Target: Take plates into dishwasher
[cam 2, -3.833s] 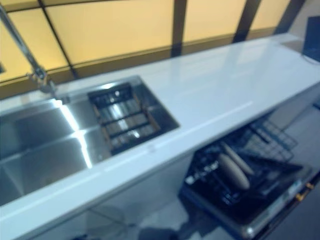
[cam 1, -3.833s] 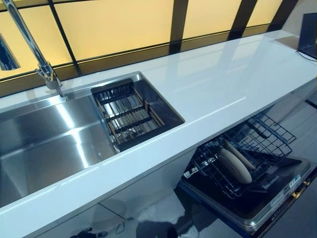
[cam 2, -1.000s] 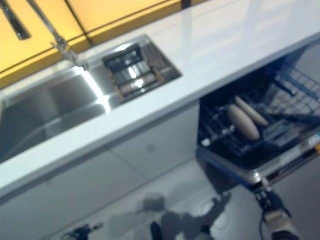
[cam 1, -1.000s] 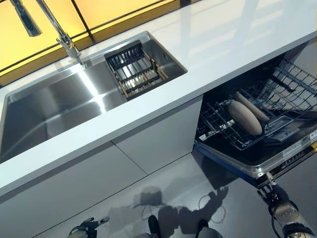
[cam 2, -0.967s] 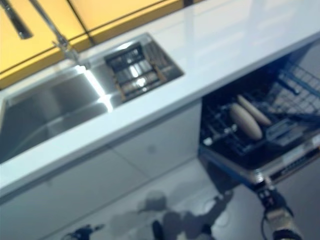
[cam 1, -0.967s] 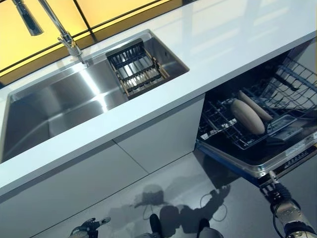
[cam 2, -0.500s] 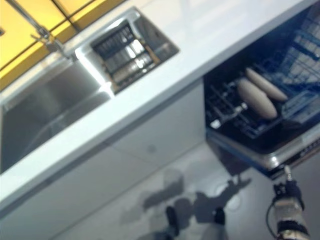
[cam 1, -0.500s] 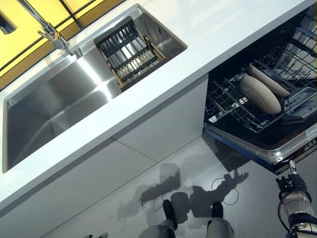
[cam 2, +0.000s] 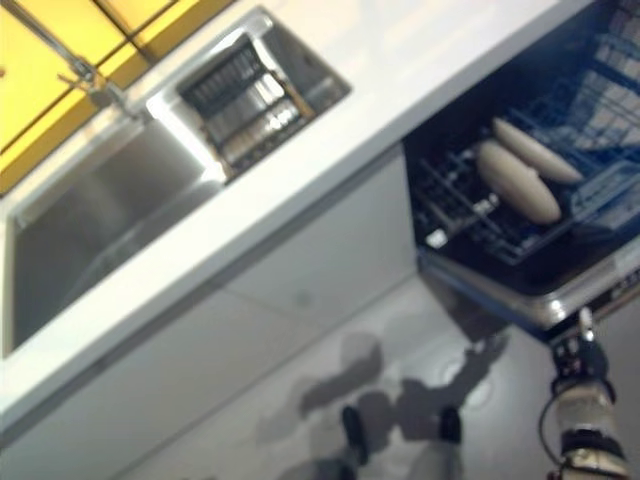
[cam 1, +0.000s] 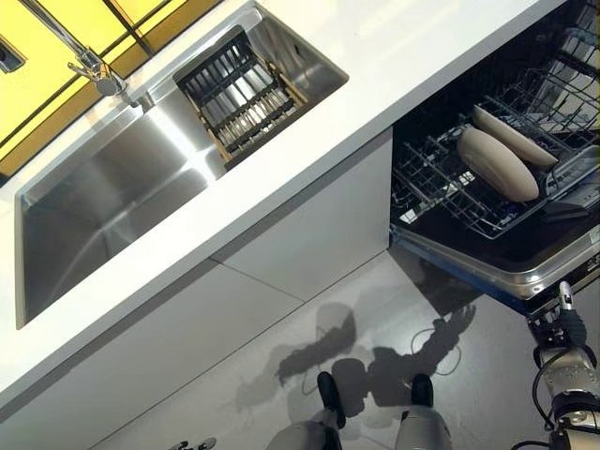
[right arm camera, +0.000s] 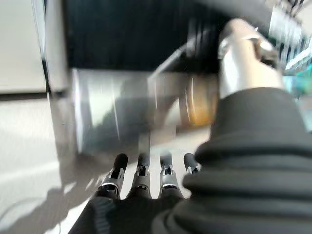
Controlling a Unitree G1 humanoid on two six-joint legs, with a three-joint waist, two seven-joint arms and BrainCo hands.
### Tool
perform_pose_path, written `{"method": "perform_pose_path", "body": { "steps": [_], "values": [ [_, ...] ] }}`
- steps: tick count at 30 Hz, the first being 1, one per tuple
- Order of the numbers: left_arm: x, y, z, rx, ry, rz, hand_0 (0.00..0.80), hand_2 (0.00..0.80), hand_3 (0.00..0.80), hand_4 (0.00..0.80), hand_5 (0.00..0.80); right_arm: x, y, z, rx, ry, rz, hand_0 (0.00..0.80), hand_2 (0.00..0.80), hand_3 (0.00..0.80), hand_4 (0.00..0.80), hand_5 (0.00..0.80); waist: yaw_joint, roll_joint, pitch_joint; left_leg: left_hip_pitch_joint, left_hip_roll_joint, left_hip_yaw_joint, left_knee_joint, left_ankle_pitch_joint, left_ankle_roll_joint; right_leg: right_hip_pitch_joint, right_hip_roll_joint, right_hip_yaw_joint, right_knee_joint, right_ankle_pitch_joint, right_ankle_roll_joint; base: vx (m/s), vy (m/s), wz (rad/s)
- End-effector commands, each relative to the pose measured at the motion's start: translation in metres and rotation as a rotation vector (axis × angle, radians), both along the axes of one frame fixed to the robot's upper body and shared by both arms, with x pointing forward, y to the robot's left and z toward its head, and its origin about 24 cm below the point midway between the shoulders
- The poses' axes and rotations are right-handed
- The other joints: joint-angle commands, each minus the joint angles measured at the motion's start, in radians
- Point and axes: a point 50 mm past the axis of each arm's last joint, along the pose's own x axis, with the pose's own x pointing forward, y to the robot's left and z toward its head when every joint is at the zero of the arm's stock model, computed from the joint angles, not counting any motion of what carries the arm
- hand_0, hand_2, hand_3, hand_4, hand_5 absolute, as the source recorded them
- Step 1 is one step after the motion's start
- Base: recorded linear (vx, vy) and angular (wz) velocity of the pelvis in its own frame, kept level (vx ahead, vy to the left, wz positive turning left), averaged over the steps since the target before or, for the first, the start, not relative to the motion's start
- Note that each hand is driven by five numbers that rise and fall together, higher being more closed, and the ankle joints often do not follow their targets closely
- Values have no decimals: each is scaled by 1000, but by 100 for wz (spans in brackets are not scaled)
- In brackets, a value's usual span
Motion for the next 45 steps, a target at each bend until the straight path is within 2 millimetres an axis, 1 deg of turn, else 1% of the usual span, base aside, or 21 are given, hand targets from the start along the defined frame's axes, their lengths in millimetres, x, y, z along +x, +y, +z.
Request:
{"method": "perform_pose_path", "body": {
  "steps": [1,3,7,10,13,19,23,26,28,30,34,35,36,38,40,44,45],
  "values": [
    [2,9,3,41,39,-73,0,0,0,0,0,91,48,135,-205,-489,309,0,0,0,0,0,101,-47,-45,88,-58,-2,22,-143,27,20,-19,-90,-13,-42,-46,46,29,-3],
    [-3,9,2,44,59,-89,0,0,0,0,0,99,56,153,-233,-529,342,0,0,0,0,0,111,-49,-56,99,-55,4,23,-145,27,34,-26,-103,-16,-41,-44,47,38,-5],
    [-14,7,-1,40,96,-110,0,0,0,0,0,106,64,179,-252,-592,372,0,0,0,0,0,123,-51,-79,116,-51,11,18,-145,25,59,-32,-120,-30,-34,-39,58,42,-14],
    [-21,7,-2,42,113,-118,0,0,0,0,0,107,65,190,-254,-622,381,0,0,0,0,0,130,-57,-96,127,-46,14,18,-147,25,79,-35,-130,-38,-29,-35,59,25,-11],
    [-23,10,-2,49,126,-124,0,0,0,0,0,108,66,200,-249,-644,383,0,0,0,0,0,137,-66,-110,138,-40,12,21,-149,24,98,-35,-138,-46,-27,-34,71,3,-6],
    [-30,16,-1,69,157,-140,0,0,0,0,0,110,70,206,-271,-645,402,0,0,0,0,0,148,-87,-130,151,-31,8,20,-147,19,134,-27,-153,-68,-21,-31,46,-7,4],
    [-32,17,-1,77,160,-138,0,0,0,0,0,110,67,202,-304,-583,396,0,0,0,0,0,154,-105,-137,160,-27,7,17,-146,16,157,-23,-165,-80,-20,-29,27,-1,8],
    [-32,18,-1,77,161,-134,0,0,0,0,0,108,60,196,-351,-505,360,0,0,0,0,0,155,-114,-139,162,-24,4,14,-145,14,167,-18,-167,-92,-16,-28,-2,-1,18],
    [-32,20,-1,82,160,-123,0,0,0,0,0,106,53,187,-417,-398,327,0,0,0,0,0,157,-125,-142,166,-22,3,10,-144,12,178,-12,-170,-106,-10,-27,-7,-1,11],
    [-33,22,0,88,155,-111,0,0,0,0,0,102,46,173,-465,-278,309,0,0,0,0,0,156,-137,-145,171,-20,3,4,-142,11,190,-4,-170,-122,-5,-27,-11,1,21],
    [-31,28,2,109,150,-89,0,0,0,0,0,89,27,133,-513,-14,316,0,0,0,0,0,155,-170,-155,182,-13,5,-4,-143,10,220,11,-175,-152,3,-29,-6,-9,14],
    [-31,30,3,115,147,-82,0,0,0,0,0,83,22,117,-539,93,336,0,0,0,0,0,154,-181,-160,186,-10,5,-4,-144,10,228,15,-175,-157,4,-30,-6,-7,17],
    [-31,31,3,119,147,-80,0,0,0,0,0,81,20,110,-541,125,343,0,0,0,0,0,154,-187,-162,187,-9,5,-4,-145,10,232,17,-175,-161,4,-31,-9,-9,17],
    [-30,36,6,132,141,-67,0,0,0,0,0,65,11,80,-561,305,392,0,0,0,0,0,155,-214,-174,196,-2,6,-4,-148,9,255,27,-181,-179,7,-33,-11,-8,11],
    [-30,39,6,139,138,-59,0,0,0,0,0,52,6,59,-568,416,426,0,0,0,0,0,156,-233,-185,202,3,8,-4,-150,8,270,33,-186,-192,11,-34,-10,7,4],
    [-29,43,8,152,138,-50,0,0,0,0,0,28,6,19,-620,631,520,0,0,0,0,0,155,-260,-205,217,9,9,-4,-154,8,301,44,-188,-216,17,-35,-9,36,0],
    [-28,44,9,155,137,-48,0,0,0,0,0,26,7,14,-623,648,533,0,0,0,0,0,155,-263,-207,219,9,9,-4,-155,9,304,46,-188,-218,17,-35,-18,40,-1]
  ]
}}
